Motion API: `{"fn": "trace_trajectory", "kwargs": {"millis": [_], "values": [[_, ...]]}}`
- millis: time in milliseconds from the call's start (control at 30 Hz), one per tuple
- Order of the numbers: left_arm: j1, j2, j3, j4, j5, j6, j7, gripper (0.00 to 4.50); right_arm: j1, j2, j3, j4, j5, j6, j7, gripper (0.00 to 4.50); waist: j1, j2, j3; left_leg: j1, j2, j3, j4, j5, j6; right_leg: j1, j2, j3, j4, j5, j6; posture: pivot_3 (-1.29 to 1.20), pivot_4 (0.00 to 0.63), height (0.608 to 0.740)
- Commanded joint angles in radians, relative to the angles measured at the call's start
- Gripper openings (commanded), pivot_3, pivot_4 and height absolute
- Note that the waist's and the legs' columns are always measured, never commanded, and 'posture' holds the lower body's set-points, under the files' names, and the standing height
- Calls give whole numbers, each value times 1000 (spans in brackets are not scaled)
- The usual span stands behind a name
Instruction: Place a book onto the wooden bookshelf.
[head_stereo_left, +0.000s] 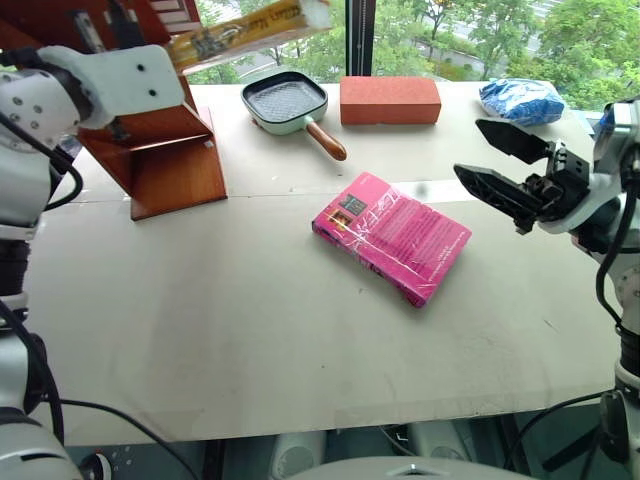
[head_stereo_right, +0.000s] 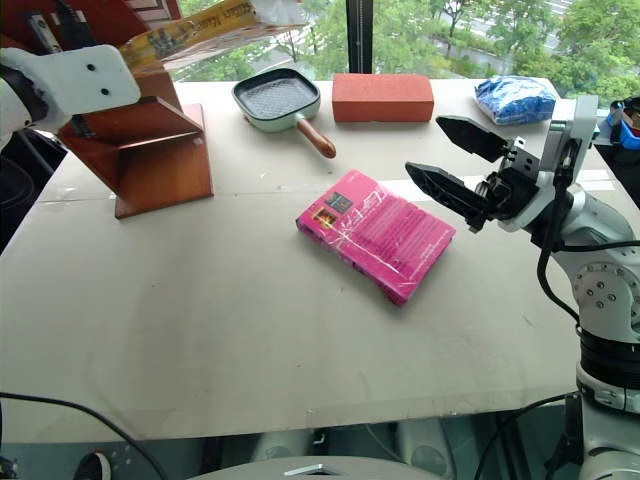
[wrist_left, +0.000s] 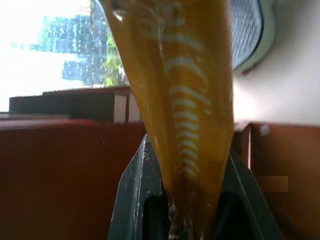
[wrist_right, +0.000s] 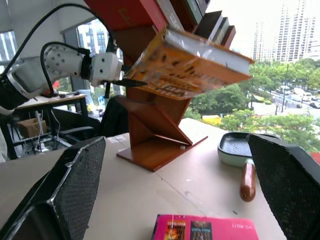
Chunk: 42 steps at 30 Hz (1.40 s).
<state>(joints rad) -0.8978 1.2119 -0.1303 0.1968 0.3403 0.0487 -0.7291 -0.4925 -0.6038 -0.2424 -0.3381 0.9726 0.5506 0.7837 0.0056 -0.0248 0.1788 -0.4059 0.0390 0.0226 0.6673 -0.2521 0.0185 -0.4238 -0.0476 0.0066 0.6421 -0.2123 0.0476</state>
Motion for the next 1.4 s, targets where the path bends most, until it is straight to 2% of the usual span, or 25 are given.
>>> {"fn": "trace_trajectory", "kwargs": {"millis": [33,100,167,533,767,1100,1133,1167,1200,1233,1333,1400], "values": [[-21,45,31,29,68,-32,27,232,-52,11,12,-22,24,24,-25,4500,8,0,0,-2,0,0,1,0,0,-2,0,0,0,0,0,0,150,740],[-21,51,32,49,95,-22,28,232,-74,20,22,-27,22,32,-37,4500,10,0,0,-10,0,0,3,0,0,-9,0,0,2,0,0,0,150,740],[-16,53,35,62,110,-8,18,232,-82,26,24,-32,23,36,-44,4500,11,0,0,-11,-1,0,3,0,0,-9,0,0,2,1,1,0,150,740],[-27,45,9,204,181,5,3,232,-69,20,43,-49,-60,29,-82,4500,3,0,0,-10,0,0,3,0,0,-11,0,0,4,1,1,0,150,740],[-44,79,-12,208,240,44,-71,232,-37,14,27,-74,-66,31,-93,4500,4,0,0,-10,0,0,3,0,0,-10,0,1,4,1,1,0,150,740],[-82,113,-50,250,339,12,-87,232,-29,23,32,-70,-74,18,-94,4500,-2,0,0,-10,0,0,3,0,0,-11,0,1,5,1,1,0,150,740],[-91,109,-54,257,343,11,-90,1243,-32,25,33,-67,-76,15,-92,4500,-3,0,0,-10,0,0,4,0,0,-11,0,1,5,1,1,0,150,740],[-97,107,-59,262,347,11,-96,1633,-34,27,33,-65,-78,13,-91,4500,-6,0,0,-10,0,0,4,0,0,-11,0,1,5,1,1,0,150,740],[-102,106,-62,265,351,10,-101,2211,-35,28,33,-64,-79,11,-91,4500,-7,0,0,-10,0,0,4,0,0,-11,0,1,5,1,1,0,150,740],[-107,103,-63,266,355,12,-104,2528,-37,30,34,-61,-81,9,-90,4500,-9,0,0,-10,0,0,4,0,0,-11,0,1,5,1,1,0,150,740],[-109,100,-55,249,357,29,-119,3921,-38,34,33,-61,-85,8,-89,4500,-12,0,0,-10,0,0,4,0,0,-11,0,1,6,1,1,0,150,740],[-97,100,-43,223,350,52,-138,4486,-37,36,32,-61,-87,7,-90,4500,-14,0,0,-10,0,0,4,0,0,-11,0,1,6,1,1,0,150,740]]}}
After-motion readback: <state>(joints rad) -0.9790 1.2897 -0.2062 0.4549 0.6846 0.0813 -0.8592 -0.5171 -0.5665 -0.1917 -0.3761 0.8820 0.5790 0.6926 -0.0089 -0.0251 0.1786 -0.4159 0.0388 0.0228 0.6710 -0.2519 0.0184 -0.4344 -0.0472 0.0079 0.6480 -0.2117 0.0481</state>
